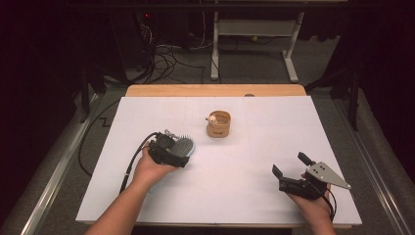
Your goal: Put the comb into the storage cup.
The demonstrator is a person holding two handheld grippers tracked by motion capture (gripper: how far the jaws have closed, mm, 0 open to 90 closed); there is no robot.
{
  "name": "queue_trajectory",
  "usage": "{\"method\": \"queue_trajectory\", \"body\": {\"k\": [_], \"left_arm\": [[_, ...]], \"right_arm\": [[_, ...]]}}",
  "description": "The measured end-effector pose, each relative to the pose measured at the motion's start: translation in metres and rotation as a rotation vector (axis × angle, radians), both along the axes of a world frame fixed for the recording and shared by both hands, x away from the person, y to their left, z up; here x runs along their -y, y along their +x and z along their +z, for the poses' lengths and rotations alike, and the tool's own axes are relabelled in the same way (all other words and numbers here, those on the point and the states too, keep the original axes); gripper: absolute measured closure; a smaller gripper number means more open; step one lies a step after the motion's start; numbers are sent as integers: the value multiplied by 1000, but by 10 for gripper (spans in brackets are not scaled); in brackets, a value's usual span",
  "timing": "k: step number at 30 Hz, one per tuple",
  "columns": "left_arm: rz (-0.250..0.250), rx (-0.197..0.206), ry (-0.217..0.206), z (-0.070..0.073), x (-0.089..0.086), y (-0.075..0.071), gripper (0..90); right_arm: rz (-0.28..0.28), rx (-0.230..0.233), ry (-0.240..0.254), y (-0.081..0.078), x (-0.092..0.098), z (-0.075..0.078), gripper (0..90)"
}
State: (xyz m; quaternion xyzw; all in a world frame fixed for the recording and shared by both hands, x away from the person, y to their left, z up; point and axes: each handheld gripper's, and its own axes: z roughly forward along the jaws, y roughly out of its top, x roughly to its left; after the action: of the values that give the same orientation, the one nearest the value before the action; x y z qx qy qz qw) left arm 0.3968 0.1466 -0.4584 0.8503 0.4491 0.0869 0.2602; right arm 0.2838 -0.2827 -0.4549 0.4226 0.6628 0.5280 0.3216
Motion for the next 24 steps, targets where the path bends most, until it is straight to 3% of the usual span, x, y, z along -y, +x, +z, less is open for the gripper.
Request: {"method": "queue_trajectory", "body": {"k": [11,14,24], "left_arm": [[5,-33,33,-1,8,5,101],[2,-34,59,0,10,6,123],[14,-45,63,0,11,7,149]], "right_arm": [[1,0,-1,0,0,0,12],[1,1,0,0,0,0,12],[2,0,-1,0,0,0,12]]}}
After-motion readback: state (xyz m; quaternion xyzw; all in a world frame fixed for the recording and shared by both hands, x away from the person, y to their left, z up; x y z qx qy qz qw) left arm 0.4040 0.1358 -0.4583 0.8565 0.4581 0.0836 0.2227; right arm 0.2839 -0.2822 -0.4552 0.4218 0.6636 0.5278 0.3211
